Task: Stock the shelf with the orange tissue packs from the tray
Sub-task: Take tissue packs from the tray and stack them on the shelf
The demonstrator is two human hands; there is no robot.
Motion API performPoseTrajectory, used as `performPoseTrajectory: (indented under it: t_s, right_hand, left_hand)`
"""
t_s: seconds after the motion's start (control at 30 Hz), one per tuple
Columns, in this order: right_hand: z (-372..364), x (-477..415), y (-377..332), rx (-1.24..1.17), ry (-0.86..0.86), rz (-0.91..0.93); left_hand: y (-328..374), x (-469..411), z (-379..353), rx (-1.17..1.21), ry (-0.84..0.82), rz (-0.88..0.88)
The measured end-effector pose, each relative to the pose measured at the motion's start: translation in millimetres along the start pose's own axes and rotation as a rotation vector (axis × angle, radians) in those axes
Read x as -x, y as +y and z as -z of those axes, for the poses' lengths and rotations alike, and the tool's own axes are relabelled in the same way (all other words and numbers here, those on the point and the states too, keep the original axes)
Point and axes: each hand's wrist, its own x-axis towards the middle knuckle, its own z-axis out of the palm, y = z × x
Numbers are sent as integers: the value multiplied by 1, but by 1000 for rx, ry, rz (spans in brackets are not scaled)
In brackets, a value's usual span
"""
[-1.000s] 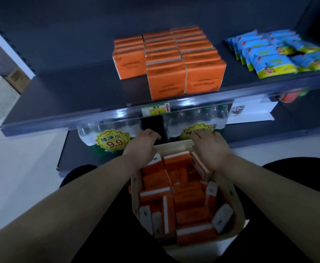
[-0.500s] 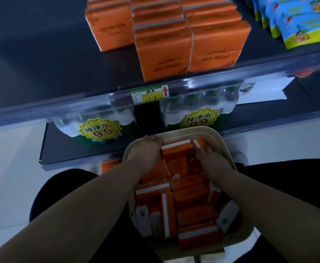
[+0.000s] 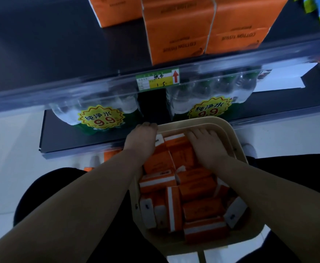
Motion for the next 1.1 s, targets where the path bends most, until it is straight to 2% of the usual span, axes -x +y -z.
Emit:
performPoseTrajectory:
  t_s: [0.13,0.23,0.3,0.43,0.63,0.73,0.9,1.0,1.1]
  right_hand:
    - [4,-15,-13,111,-85,-3]
    - [2,-19,-15,265,-104,13]
    - [1,-20,-13,285,-95,9]
    - [0,-13,-8,158,-43,-24]
    - [8,17,10,52,130,-62]
    - [11,27,14,16,142,-85]
    - [10,34,7,8,133,-74]
    - [13,35,6,1,158,-78]
    - [18,34,11,-52,161,-122]
  left_hand:
    - [-8,5,-2,9,12,30]
    - [-15,10,-1,20,0,33]
    - [-17,12,0,25,1,35]
    - [-17,10,-4,-19,-27,28]
    - [0,0,-21,-262,-54,-98]
    - [3,-2,-32,-367,-90,-82]
    - [8,4,-39,-378,-170,-64]
    - [8,7,-38,-378,-82,-116]
    - [3,9,-33,-187,-11,-124]
